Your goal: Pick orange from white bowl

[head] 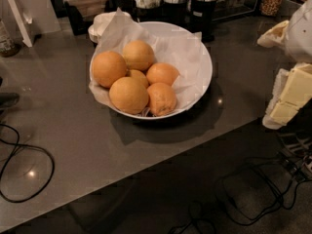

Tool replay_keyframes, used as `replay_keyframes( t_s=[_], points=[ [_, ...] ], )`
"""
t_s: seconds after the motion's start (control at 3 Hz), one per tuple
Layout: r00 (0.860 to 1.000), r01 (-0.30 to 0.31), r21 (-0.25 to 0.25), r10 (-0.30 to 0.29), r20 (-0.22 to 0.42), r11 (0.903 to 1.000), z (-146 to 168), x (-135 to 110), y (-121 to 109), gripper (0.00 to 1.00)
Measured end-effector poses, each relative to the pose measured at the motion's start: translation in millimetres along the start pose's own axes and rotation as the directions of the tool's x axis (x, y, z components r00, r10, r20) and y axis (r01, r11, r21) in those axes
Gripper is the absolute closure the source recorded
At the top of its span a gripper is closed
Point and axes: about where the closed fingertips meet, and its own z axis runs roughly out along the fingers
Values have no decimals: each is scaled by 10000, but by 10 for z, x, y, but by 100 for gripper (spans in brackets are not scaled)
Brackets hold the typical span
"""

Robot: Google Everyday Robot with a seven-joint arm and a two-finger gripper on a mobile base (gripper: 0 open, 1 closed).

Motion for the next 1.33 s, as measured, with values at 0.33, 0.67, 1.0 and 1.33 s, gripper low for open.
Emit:
replay_keyframes(
  t_s=[0.33, 0.67, 1.0, 1.33],
  points=[
    [9727, 1452, -764, -1282, 1932, 9864, 145, -441, 9, 0],
    [8914, 3157, -1016, -2582, 3726, 9434, 156, -951, 68, 0],
    [7894, 4591, -755, -3675, 4918, 8852, 76, -1421, 137, 0],
    [6962, 5554, -428, -4362, 5701, 8305, 12, -1799, 170, 0]
  ],
)
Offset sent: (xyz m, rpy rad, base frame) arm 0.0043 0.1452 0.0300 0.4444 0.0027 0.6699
